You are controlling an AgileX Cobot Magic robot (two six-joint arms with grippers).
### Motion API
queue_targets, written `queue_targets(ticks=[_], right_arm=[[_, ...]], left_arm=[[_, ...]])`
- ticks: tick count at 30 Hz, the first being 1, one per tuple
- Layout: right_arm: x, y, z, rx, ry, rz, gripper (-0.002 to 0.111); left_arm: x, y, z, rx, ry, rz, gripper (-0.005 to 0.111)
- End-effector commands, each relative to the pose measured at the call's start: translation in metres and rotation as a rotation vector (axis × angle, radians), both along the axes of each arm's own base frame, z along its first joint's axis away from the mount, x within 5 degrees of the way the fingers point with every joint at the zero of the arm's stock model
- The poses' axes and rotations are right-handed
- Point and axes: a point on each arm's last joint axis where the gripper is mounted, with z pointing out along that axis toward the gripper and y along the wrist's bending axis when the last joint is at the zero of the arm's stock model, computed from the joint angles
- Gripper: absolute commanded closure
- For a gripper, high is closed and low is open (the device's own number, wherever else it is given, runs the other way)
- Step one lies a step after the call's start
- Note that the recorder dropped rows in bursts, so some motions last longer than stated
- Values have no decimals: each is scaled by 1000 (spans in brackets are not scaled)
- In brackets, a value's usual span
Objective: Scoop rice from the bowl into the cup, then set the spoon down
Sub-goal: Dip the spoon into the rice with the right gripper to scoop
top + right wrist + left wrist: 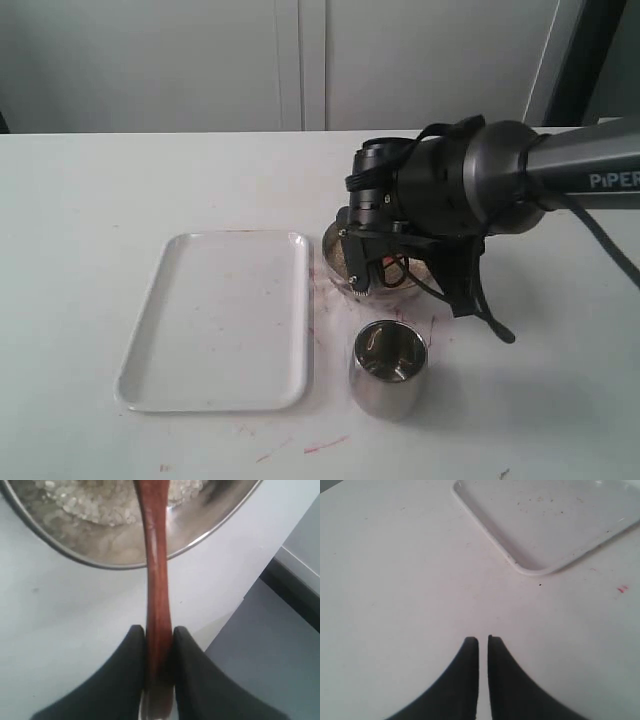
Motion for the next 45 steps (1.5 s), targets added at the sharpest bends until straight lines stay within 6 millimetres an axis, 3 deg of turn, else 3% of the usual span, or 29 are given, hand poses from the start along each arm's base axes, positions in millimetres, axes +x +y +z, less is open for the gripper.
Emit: queue_targets(ticks=[1, 32, 45], right_arm=[[-2, 3, -3, 52, 19, -1, 108], [-2, -1, -4, 114, -15, -107, 108], [-2, -14, 16, 177, -64, -159, 108]], left_arm=[[-1, 0, -6, 1, 40, 0, 92], [-1, 0, -6, 1, 40, 0, 92], [-1, 0, -6, 1, 40, 0, 92]])
